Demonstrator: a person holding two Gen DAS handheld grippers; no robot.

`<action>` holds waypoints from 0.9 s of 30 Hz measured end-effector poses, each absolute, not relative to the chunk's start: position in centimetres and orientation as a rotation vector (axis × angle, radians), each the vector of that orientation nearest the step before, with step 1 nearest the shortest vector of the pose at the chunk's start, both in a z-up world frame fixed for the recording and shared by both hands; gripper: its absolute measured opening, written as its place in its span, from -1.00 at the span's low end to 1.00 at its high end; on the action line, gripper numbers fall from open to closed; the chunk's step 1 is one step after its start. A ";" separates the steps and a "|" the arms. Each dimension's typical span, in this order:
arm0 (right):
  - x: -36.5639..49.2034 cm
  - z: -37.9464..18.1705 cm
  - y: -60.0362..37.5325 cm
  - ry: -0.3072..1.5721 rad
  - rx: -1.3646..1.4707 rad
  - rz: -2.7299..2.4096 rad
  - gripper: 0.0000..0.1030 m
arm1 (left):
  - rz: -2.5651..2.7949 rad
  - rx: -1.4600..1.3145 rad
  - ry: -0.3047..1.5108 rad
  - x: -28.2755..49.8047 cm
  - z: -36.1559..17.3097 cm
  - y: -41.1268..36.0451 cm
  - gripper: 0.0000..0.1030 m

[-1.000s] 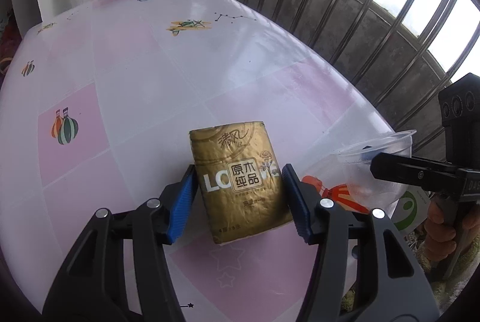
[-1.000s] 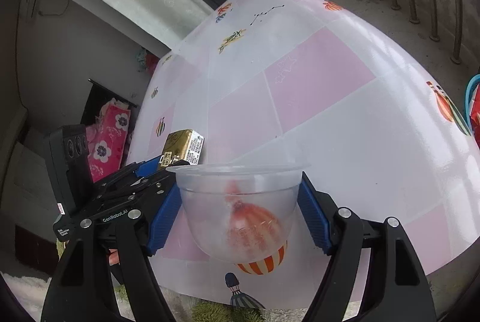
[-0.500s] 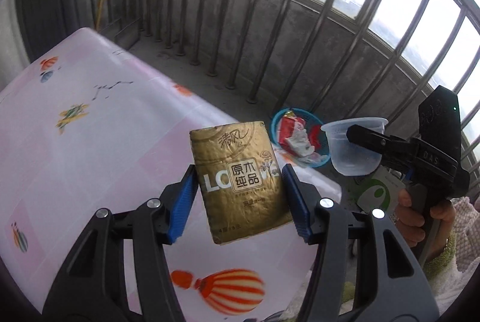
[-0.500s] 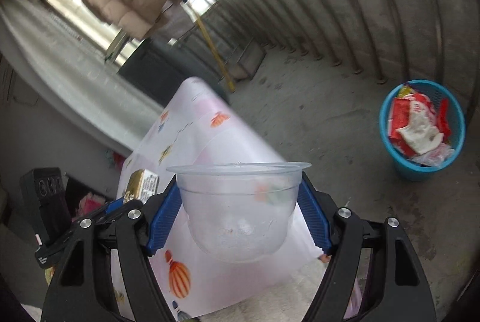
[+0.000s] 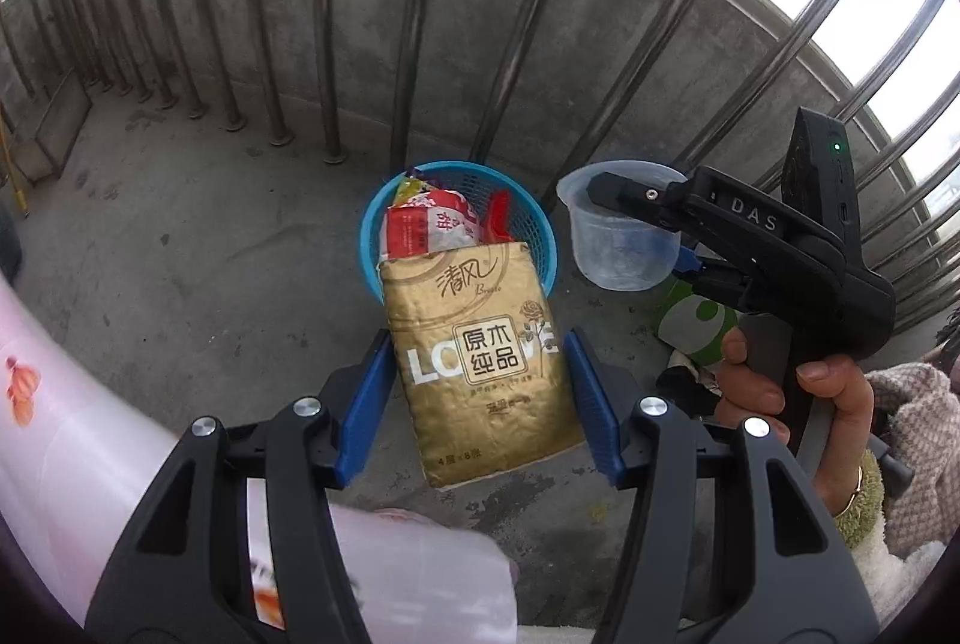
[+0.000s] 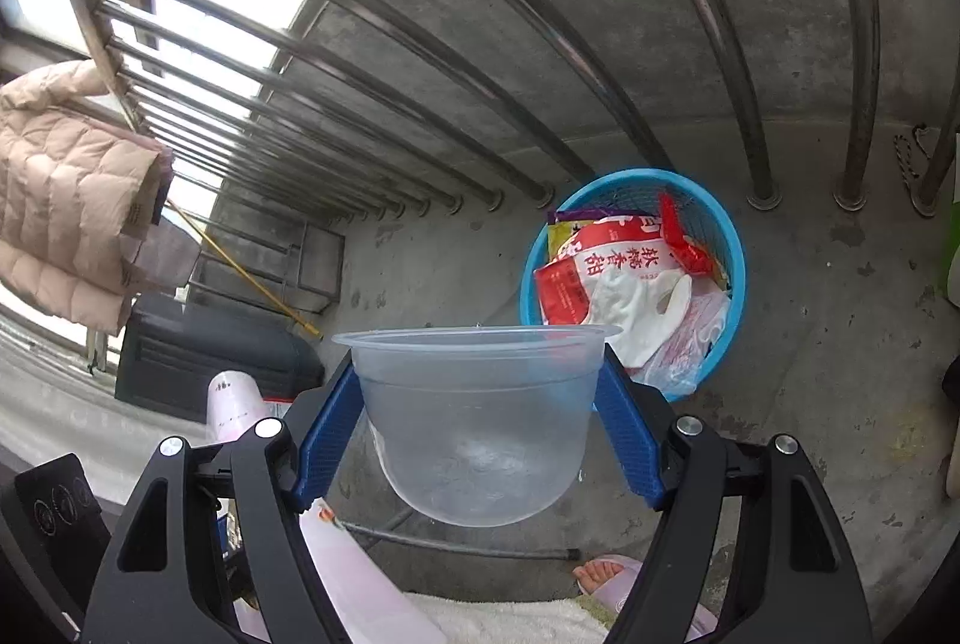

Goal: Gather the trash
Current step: 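Open both grippers to drop the pack and cup into the basket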

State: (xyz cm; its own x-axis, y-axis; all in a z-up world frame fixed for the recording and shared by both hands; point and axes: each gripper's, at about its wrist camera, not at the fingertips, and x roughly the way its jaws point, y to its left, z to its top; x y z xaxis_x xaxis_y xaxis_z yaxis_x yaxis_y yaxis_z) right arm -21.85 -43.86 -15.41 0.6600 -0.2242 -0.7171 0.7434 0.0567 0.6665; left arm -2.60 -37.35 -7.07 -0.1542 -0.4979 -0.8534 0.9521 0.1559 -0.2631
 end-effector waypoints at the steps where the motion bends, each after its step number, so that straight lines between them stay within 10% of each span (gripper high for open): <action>1: -21.8 -16.2 -45.0 0.488 1.333 -0.793 0.42 | -1.405 0.578 1.083 -2.8 -7.7 -39.0 0.05; 7: -20.0 -23.5 -51.1 0.585 1.363 -0.862 0.66 | -1.388 0.610 1.084 -3.1 -12.8 -46.7 0.49; 14: -21.7 -33.1 -50.1 0.821 1.501 -1.000 0.66 | -1.345 0.405 1.107 -0.1 -11.3 -46.4 0.49; 27: -18.3 -16.1 -42.4 0.594 1.085 -0.952 0.66 | -1.245 0.145 0.838 3.5 0.7 -29.6 0.68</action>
State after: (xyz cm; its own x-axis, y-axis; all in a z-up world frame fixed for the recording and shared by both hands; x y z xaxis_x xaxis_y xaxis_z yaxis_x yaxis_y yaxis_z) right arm -18.31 -42.39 -16.09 0.4885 -0.3482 -0.8001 0.8717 0.1537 0.4653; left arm 3.48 -29.60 0.74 0.0715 -0.7743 -0.6288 0.8743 0.3520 -0.3341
